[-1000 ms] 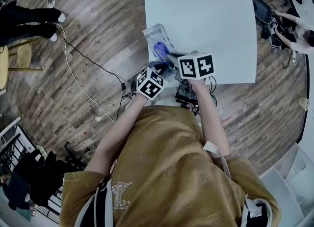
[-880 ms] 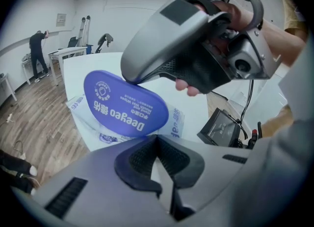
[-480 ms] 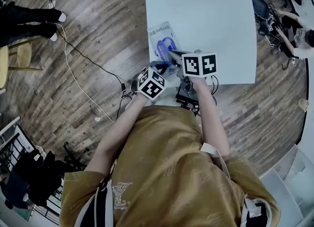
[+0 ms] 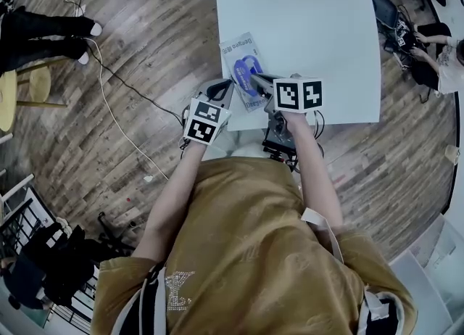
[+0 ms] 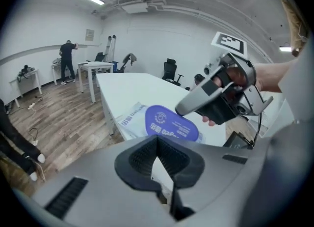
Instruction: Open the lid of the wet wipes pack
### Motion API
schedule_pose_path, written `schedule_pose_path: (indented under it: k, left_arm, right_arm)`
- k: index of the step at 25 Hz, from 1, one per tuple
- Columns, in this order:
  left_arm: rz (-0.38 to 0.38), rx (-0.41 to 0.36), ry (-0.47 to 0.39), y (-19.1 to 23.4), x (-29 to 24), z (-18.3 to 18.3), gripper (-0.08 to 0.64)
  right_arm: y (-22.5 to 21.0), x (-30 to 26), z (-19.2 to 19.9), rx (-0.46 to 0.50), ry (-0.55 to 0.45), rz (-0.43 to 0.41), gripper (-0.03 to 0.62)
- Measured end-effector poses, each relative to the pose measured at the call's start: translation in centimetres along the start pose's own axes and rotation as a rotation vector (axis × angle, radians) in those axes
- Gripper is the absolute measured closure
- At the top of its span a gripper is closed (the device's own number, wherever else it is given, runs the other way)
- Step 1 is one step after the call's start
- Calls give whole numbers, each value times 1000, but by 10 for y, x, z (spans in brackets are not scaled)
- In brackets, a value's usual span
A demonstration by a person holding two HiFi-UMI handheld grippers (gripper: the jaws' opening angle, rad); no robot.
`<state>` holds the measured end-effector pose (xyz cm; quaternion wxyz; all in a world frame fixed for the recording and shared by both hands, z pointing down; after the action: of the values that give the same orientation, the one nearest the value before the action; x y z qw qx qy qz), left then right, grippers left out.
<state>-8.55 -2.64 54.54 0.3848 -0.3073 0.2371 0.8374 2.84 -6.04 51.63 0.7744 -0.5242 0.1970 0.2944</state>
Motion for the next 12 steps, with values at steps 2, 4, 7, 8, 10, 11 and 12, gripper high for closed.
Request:
schedule_pose_path:
  k: [2, 4, 7, 8, 10, 11, 12]
  left_arm:
    - [-31, 6, -38, 9, 6, -7, 555]
    - [-44, 14, -71, 13, 11, -11, 555]
    - [-55, 17, -102, 16, 15, -20, 555]
    - [-61, 10, -113, 16, 16, -23, 555]
    - [-68, 0, -140, 15, 19, -31, 555]
    - [-68, -3, -153, 13, 20, -34, 555]
    - [-65, -6, -163, 11, 20, -37, 555]
  right_arm:
    - [3, -2, 2, -20, -6, -25, 584]
    - [8, -4, 4, -38, -14, -53, 584]
    - [16, -8, 7, -26, -4, -70, 584]
    - [18, -10, 8, -19, 1, -72, 584]
    - [20, -11, 10, -11, 10, -79, 584]
    - [21, -12, 11, -11, 13, -83, 584]
    - [21, -12, 12, -12, 16, -87, 584]
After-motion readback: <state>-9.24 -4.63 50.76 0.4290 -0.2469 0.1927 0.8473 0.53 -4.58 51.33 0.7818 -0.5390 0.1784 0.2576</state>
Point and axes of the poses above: the fingertips, and each gripper's own axes: x backward along the fingers, y to its left, z out of its underside, the point moved 5 cm from there along x, backward along the fingers, and after that the axes turned 2 degrees about -z, right-handed, at the moved point
